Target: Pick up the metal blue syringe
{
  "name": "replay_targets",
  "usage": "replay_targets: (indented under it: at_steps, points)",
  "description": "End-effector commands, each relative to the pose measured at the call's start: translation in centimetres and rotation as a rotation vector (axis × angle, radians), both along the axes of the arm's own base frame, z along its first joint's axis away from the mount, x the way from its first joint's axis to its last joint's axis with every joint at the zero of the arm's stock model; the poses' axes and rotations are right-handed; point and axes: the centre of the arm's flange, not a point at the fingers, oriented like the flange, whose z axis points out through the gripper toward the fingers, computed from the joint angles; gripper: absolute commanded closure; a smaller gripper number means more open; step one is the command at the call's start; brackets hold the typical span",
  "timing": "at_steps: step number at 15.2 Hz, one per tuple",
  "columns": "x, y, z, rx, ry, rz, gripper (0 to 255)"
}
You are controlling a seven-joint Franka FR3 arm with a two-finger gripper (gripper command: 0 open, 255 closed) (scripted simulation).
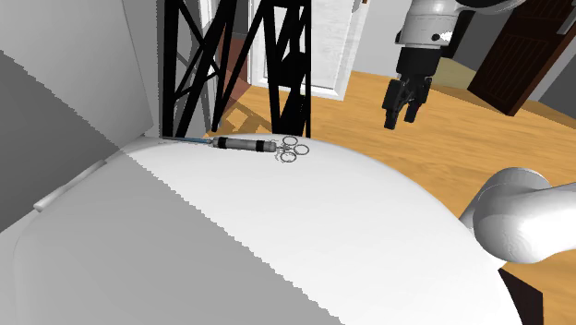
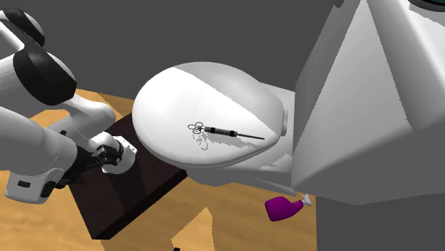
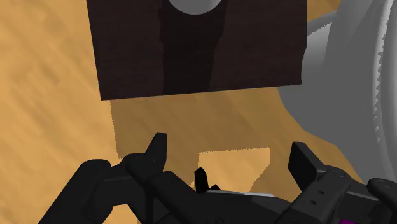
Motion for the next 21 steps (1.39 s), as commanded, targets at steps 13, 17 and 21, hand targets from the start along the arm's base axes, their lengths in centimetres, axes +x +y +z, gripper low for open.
replay_targets:
  at_steps: [13,17,21]
  points:
    - [8.0,12.3,0.7,0.041,-0.122,0.309,0]
    - [9.7,16.9,1.2,0.055,-0.163,0.412,0]
    - [11.0,21.6,1.9,0.068,-0.203,0.515,0]
